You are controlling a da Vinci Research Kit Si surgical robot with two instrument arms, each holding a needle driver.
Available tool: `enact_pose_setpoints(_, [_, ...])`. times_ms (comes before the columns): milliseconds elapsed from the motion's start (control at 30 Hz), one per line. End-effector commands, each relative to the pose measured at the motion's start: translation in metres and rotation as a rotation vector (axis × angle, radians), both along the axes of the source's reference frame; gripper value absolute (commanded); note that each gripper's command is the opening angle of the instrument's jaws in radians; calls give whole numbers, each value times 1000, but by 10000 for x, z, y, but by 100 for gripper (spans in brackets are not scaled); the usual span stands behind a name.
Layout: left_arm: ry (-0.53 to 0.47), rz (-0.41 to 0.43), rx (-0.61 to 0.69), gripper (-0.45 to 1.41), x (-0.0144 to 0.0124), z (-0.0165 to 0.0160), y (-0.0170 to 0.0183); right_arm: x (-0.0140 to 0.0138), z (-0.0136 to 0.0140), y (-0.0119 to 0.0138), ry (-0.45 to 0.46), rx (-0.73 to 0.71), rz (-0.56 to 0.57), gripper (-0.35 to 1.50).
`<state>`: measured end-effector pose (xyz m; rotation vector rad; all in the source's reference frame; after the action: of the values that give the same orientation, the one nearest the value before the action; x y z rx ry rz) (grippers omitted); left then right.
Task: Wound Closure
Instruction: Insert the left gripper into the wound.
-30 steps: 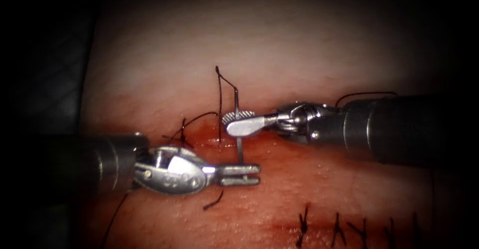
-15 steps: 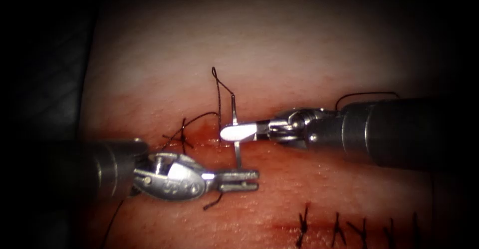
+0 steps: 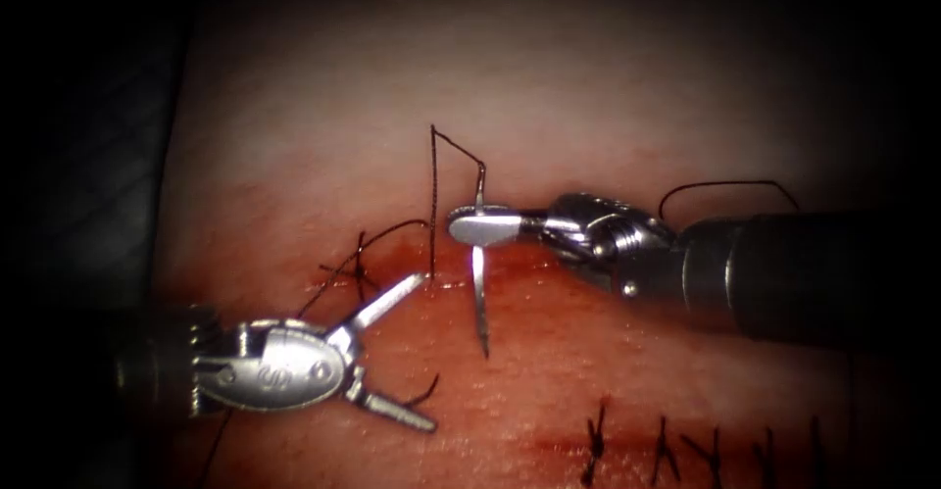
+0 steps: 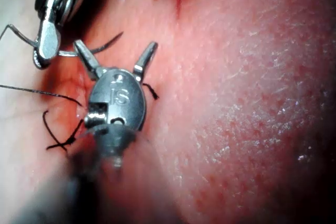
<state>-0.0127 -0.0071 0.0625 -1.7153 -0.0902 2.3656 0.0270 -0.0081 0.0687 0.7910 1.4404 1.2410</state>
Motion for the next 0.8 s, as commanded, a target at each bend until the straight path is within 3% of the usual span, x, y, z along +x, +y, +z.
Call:
enact_pose_setpoints(33, [26, 24, 75, -45, -2, 13, 4, 5, 6, -1, -3, -63, -6, -35])
enact_pose_setpoints(200, [130, 120, 233, -45, 0, 42, 16, 2, 6, -1, 41, -204, -56, -35])
enact_pose_setpoints(400, [315, 146, 230, -45, 0, 80, 34, -1, 1, 0, 49, -278, -64, -35])
enact_pose_setpoints(667, [521, 226, 216, -45, -4, 112, 34, -2, -6, 5, 47, -330, -41, -35])
enact_pose_setpoints(800, [560, 266, 220, -45, -4, 126, 39, -1, -7, 5, 41, -328, -31, -35])
